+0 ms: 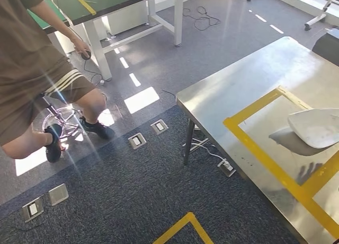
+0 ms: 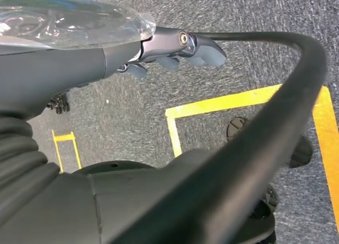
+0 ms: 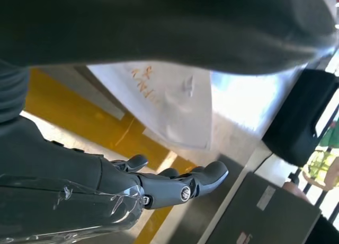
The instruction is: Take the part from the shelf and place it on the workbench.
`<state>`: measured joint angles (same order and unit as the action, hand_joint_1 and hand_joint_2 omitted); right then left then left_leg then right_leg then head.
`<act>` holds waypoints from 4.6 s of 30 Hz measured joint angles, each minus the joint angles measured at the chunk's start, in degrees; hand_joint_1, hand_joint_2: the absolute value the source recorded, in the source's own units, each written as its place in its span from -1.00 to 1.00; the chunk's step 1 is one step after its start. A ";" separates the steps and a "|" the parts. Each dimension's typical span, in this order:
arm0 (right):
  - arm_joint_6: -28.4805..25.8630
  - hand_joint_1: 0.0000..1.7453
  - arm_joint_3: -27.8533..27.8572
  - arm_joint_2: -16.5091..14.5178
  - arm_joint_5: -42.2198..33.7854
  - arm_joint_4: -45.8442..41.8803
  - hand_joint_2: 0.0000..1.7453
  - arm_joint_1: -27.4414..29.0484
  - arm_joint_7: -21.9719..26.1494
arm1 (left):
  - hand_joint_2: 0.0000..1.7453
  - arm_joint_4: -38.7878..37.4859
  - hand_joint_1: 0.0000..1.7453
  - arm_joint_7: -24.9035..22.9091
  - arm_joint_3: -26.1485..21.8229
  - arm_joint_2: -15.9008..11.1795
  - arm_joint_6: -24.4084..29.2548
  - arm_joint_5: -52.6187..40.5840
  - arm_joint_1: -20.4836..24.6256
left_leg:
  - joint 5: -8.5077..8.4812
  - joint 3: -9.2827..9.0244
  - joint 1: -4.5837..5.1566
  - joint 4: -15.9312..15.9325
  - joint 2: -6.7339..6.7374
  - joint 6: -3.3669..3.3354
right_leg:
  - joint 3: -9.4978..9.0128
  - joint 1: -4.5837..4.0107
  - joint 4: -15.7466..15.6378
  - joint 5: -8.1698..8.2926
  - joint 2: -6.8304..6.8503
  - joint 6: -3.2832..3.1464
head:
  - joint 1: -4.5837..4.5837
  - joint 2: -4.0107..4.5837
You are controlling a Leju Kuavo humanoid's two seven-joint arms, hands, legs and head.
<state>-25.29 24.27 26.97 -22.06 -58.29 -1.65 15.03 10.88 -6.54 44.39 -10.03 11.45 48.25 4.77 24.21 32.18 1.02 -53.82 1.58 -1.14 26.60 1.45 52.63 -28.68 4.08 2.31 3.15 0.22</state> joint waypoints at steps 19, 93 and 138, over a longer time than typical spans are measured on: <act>12.67 -1.00 -9.83 0.00 -9.36 -17.40 -1.00 -2.46 4.07 | -1.00 0.00 -1.00 0.02 0.47 -0.15 0.55 1.30 0.29 | -0.01 -0.04 -0.01 0.01 -0.10 0.00 | -0.15 -0.05 0.05 0.00 0.08 0.00 | -0.01 0.00; 26.60 -1.00 -67.26 -19.54 0.52 -35.69 -1.00 -17.06 6.40 | -1.00 0.00 -1.00 -1.27 2.91 0.14 2.44 3.19 0.46 | -0.58 0.29 -0.89 0.34 -0.86 0.37 | 2.33 -0.93 5.37 -2.78 -0.46 -0.75 | -0.33 0.00; 26.33 -1.00 -67.76 -19.79 0.22 -34.85 -1.00 -16.44 6.67 | -1.00 -0.01 -1.00 -1.58 3.46 0.19 2.55 3.74 0.36 | -0.07 1.55 -1.00 -1.34 -8.31 2.21 | 2.43 -0.30 1.79 1.72 -6.86 -2.18 | -0.12 -0.01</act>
<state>1.04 -43.49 7.19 -21.85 -93.14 -18.09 21.70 10.88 -8.12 47.85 -9.84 14.00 52.00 5.13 24.14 33.74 0.02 -55.16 -6.73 1.07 29.03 1.15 54.43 -26.96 -2.78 0.13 3.03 0.21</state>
